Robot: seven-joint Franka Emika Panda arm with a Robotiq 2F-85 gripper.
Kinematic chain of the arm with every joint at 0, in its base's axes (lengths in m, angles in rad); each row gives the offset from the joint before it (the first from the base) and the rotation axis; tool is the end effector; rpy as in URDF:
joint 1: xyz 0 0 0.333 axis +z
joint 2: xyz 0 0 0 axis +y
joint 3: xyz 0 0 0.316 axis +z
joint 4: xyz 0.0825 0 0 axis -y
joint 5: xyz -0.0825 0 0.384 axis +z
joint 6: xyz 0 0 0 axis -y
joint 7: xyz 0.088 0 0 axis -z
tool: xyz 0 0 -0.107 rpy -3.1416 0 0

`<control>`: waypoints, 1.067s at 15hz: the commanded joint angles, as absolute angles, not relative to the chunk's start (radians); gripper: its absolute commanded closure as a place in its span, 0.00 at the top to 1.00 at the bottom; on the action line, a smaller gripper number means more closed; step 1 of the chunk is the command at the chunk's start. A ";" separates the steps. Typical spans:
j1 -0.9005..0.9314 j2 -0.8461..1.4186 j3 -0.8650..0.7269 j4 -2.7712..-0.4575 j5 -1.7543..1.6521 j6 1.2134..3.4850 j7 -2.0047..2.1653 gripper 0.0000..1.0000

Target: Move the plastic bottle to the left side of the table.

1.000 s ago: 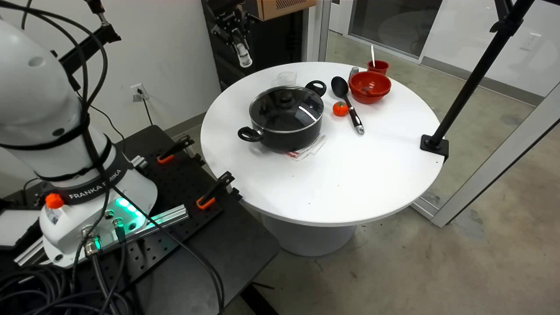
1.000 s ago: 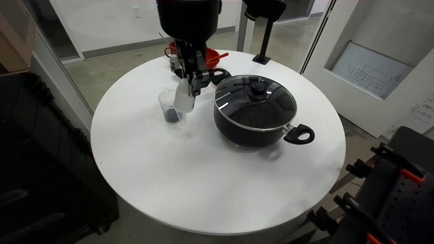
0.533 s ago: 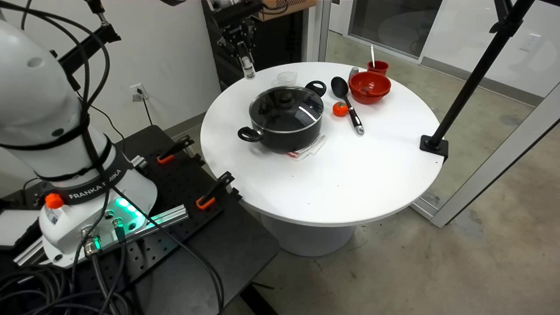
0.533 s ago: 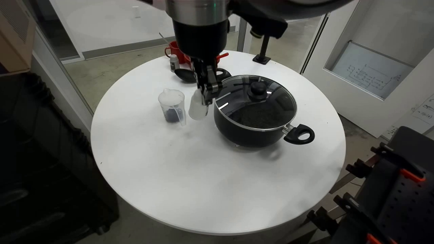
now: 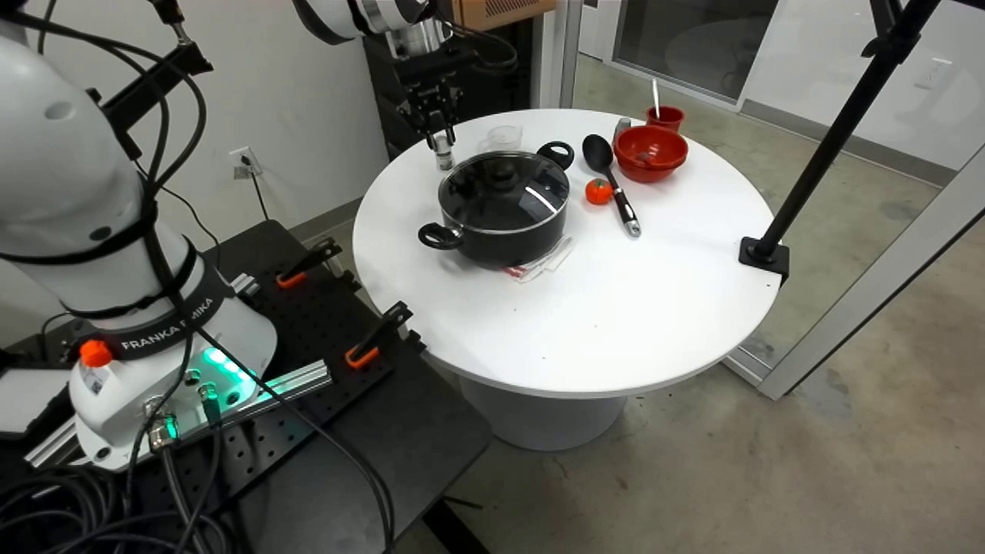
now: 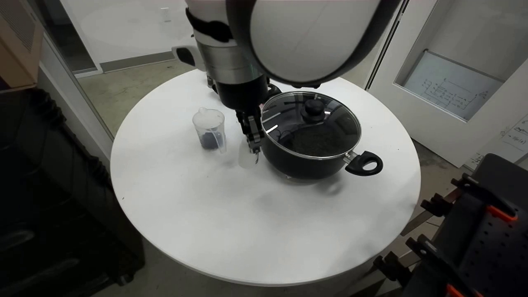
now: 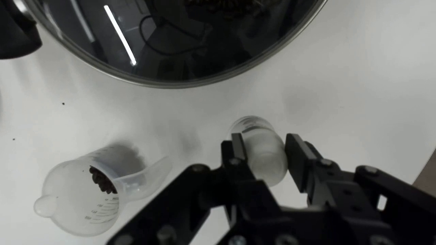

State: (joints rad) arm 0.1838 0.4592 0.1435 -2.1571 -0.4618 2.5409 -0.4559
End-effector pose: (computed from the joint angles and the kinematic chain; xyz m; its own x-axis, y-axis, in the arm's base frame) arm 0.5255 0.1859 0.1778 0.4011 0.9027 -0.1559 0.9152 -0.3876 0.1105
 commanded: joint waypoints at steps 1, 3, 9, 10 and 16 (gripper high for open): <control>0.200 0.568 0.152 -2.034 -0.454 2.483 -0.461 0.10; 0.209 0.614 0.157 -1.983 -0.454 2.462 -0.469 0.10; 0.237 0.729 0.159 -1.853 -0.461 2.408 -0.472 0.10; 0.239 0.746 0.158 -1.834 -0.462 2.403 -0.473 0.10; 0.242 0.825 0.156 -1.756 -0.463 2.399 -0.477 0.10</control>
State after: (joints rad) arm 0.2296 0.7787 0.1595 -1.8232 -0.4654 2.4365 -0.4600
